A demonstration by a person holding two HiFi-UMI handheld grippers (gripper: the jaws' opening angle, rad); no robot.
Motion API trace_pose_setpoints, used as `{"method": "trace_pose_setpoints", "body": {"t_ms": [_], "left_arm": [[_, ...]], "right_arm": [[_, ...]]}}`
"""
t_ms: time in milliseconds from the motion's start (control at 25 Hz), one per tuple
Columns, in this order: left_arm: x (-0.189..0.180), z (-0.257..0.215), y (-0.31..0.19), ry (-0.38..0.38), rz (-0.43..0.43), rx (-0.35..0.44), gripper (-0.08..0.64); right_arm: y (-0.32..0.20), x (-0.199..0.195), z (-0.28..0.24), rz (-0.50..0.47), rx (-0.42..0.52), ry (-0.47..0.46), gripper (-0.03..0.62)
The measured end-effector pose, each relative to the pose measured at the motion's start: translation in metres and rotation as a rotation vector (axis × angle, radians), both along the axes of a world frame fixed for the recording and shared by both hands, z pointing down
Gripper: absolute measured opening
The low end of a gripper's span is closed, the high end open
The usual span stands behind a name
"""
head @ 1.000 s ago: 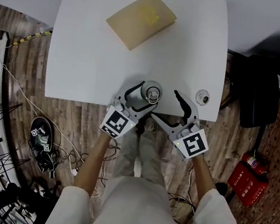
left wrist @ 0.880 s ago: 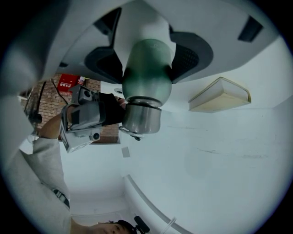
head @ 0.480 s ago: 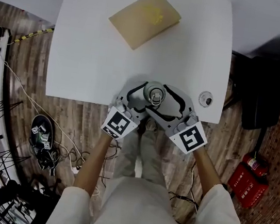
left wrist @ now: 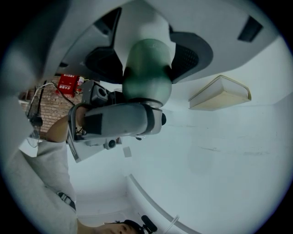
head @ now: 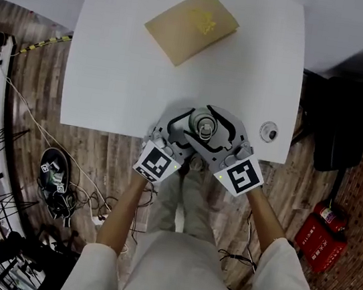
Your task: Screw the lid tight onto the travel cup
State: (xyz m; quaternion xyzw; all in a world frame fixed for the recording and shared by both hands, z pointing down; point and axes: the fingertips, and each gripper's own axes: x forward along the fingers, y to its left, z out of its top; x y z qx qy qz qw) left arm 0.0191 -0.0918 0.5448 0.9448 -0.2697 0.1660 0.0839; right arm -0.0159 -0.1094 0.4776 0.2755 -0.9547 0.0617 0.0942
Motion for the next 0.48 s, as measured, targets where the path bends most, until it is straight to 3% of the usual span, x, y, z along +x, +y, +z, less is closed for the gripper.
{"method": "trace_pose_setpoints", "body": {"t_ms": [200,480], "left_arm": [[-0.0004,0.0006,-0.0006,0.005,0.000,0.004,0.333],[-0.0003,-0.0011,-0.0001,0.004,0.002,0.006,0.333]], "right_arm": [[-0.0012,-0.0025,-0.0010,-0.012,0.016,0.019,0.269],[0.0018,-0.0024,0.0035,-0.032,0.019,0.126,0.258]]}}
